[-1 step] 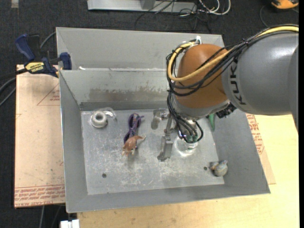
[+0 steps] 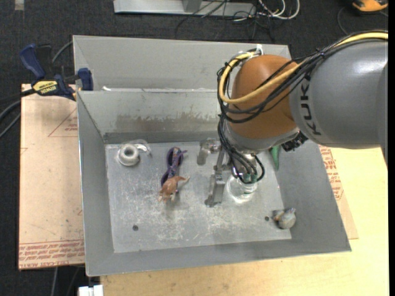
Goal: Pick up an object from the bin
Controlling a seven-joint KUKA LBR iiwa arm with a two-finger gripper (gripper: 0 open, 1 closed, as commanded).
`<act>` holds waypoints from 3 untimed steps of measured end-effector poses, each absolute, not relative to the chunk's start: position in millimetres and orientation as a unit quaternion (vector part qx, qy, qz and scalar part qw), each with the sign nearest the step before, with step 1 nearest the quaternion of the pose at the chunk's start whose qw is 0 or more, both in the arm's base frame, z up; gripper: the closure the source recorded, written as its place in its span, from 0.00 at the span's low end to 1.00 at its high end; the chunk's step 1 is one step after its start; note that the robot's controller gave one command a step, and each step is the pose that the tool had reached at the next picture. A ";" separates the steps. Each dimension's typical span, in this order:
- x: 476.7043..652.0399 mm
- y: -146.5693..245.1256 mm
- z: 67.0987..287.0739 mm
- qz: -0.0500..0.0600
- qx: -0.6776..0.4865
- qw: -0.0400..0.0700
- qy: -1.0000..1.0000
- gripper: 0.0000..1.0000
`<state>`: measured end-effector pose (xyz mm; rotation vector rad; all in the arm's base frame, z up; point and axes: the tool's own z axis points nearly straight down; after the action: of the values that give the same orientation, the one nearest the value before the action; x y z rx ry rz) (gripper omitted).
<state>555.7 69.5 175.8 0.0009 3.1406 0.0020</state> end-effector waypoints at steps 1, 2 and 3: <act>599.0 113.8 69.0 0.003 -0.276 0.000 0.961 0.00; 594.3 107.4 145.7 0.001 -0.255 0.003 0.967 0.00; 599.6 114.3 69.0 0.004 -0.275 0.001 0.962 0.00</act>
Offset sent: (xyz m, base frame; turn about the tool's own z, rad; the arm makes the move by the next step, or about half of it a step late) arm 0.0378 0.0372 -0.0304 -0.5180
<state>599.6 114.3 69.0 -0.8619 3.0184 0.0114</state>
